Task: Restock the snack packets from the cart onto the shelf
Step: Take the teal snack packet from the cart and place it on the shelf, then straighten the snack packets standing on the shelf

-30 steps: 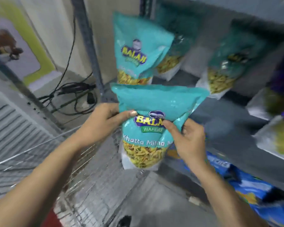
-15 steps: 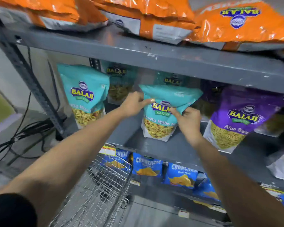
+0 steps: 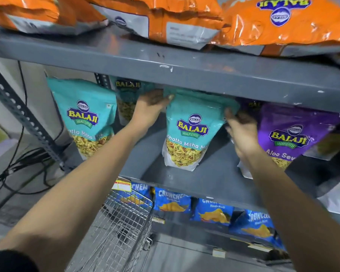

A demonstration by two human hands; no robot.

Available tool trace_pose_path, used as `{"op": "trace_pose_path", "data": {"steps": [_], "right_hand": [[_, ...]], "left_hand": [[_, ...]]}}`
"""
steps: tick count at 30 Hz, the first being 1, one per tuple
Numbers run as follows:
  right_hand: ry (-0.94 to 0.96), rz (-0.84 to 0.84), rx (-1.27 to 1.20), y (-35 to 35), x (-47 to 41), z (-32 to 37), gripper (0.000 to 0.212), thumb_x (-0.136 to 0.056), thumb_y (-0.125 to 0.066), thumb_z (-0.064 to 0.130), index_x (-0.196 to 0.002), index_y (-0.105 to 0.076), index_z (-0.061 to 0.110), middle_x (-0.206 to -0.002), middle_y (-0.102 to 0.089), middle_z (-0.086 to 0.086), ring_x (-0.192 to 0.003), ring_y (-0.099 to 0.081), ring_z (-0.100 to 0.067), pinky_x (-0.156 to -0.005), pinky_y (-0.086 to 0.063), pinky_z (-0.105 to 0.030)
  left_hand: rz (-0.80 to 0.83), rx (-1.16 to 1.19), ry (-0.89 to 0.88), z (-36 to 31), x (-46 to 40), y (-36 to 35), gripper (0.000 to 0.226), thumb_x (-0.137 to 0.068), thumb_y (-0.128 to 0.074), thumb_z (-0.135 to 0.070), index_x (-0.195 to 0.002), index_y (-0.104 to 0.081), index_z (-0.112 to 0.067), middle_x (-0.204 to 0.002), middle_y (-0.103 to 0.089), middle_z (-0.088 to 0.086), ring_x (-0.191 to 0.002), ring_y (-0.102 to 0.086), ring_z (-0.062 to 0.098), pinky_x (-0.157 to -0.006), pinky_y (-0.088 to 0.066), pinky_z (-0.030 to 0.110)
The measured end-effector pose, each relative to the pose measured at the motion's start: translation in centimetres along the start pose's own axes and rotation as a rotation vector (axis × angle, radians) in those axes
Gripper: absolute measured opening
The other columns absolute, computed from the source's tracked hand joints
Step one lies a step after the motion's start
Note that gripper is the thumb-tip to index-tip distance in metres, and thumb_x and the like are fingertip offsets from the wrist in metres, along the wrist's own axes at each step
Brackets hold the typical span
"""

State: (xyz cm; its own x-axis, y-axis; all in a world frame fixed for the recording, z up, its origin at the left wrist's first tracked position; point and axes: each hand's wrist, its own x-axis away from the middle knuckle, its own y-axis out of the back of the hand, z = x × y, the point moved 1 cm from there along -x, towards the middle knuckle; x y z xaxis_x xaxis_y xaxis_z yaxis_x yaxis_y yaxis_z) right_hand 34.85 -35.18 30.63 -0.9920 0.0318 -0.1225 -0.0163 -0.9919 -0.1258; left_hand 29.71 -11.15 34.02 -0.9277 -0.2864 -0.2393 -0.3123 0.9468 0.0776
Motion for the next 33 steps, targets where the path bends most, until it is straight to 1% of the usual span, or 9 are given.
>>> {"op": "trace_pose_path", "data": {"steps": [3,5,8,10,13,15,19,28,33], "right_hand": [[-0.128,0.231,0.168,0.7,0.9,-4.0,0.03,-0.081,-0.071,0.004,-0.103,-0.056,0.019,-0.112,-0.066,0.002,-0.084,-0.066,0.005,-0.073,-0.051,-0.01],[-0.287,0.391,0.338,0.6,2.0,-7.3,0.055,-0.071,-0.08,0.005,-0.115,-0.05,0.019,-0.126,-0.062,-0.001,-0.105,-0.064,-0.008,-0.092,-0.051,-0.022],[-0.371,0.474,0.483,-0.5,3.4,-10.8,0.07,-0.06,-0.089,0.01,-0.118,-0.049,0.019,-0.129,-0.064,-0.006,-0.115,-0.062,-0.017,-0.102,-0.049,-0.037],[-0.323,0.441,0.517,-1.4,3.9,-11.7,0.073,-0.052,-0.093,0.022,-0.111,-0.05,0.026,-0.123,-0.067,0.0,-0.113,-0.063,-0.015,-0.102,-0.05,-0.042],[-0.297,0.432,0.552,-1.9,4.4,-12.6,0.088,-0.038,-0.093,0.046,-0.114,-0.052,0.028,-0.119,-0.069,0.005,-0.11,-0.065,-0.012,-0.099,-0.053,-0.044],[-0.274,0.438,0.586,-2.3,5.6,-12.1,0.088,-0.044,-0.092,0.044,-0.119,-0.052,0.025,-0.12,-0.069,0.005,-0.109,-0.065,-0.012,-0.098,-0.054,-0.04],[-0.245,0.442,0.595,-2.9,7.3,-11.9,0.088,-0.051,-0.092,0.038,-0.125,-0.048,0.023,-0.126,-0.065,0.004,-0.113,-0.061,-0.014,-0.099,-0.052,-0.037],[-0.215,0.44,0.581,-3.1,7.9,-11.5,0.085,-0.056,-0.09,0.035,-0.128,-0.046,0.024,-0.128,-0.063,0.004,-0.115,-0.059,-0.015,-0.098,-0.051,-0.035],[-0.251,0.524,0.497,-1.8,8.0,-10.3,0.105,-0.057,-0.091,0.03,-0.138,-0.026,0.034,-0.131,-0.05,0.012,-0.124,-0.049,-0.009,-0.099,-0.045,-0.026]], "left_hand": [[0.212,-0.093,0.197,6.1,0.7,1.4,0.081,-0.068,-0.084,-0.03,-0.136,-0.044,-0.008,-0.127,-0.065,0.005,-0.109,-0.066,0.006,-0.098,-0.054,0.033],[0.379,-0.234,0.282,9.9,2.2,1.6,0.109,-0.055,-0.091,-0.037,-0.144,-0.032,-0.017,-0.141,-0.053,-0.001,-0.126,-0.055,0.012,-0.109,-0.046,0.044],[0.501,-0.29,0.275,13.1,4.3,0.6,0.096,-0.059,-0.09,-0.026,-0.139,-0.039,-0.021,-0.131,-0.059,-0.006,-0.116,-0.06,0.006,-0.104,-0.05,0.044],[0.443,-0.29,0.241,13.9,4.9,0.6,0.09,-0.054,-0.088,-0.041,-0.132,-0.046,-0.026,-0.129,-0.063,-0.002,-0.116,-0.062,0.013,-0.101,-0.052,0.044],[0.396,-0.276,0.222,14.1,5.6,1.5,0.077,-0.061,-0.087,-0.03,-0.129,-0.05,-0.023,-0.125,-0.065,0.0,-0.108,-0.064,0.001,-0.092,-0.056,0.027],[0.372,-0.297,0.212,14.1,6.4,2.2,0.072,-0.067,-0.085,-0.018,-0.13,-0.049,-0.022,-0.124,-0.063,-0.003,-0.103,-0.063,-0.006,-0.086,-0.054,0.018],[0.334,-0.292,0.21,14.5,7.6,3.3,0.074,-0.067,-0.085,-0.016,-0.132,-0.05,-0.022,-0.127,-0.064,-0.003,-0.113,-0.063,0.016,-0.096,-0.051,0.034],[0.33,-0.285,0.235,14.1,8.1,3.3,0.075,-0.067,-0.086,-0.021,-0.132,-0.049,-0.023,-0.129,-0.064,0.001,-0.117,-0.062,0.018,-0.103,-0.049,0.049],[0.282,-0.197,0.345,13.6,9.7,3.6,0.102,-0.065,-0.087,-0.018,-0.147,-0.026,-0.023,-0.137,-0.051,-0.001,-0.125,-0.052,0.016,-0.107,-0.044,0.038]]}}
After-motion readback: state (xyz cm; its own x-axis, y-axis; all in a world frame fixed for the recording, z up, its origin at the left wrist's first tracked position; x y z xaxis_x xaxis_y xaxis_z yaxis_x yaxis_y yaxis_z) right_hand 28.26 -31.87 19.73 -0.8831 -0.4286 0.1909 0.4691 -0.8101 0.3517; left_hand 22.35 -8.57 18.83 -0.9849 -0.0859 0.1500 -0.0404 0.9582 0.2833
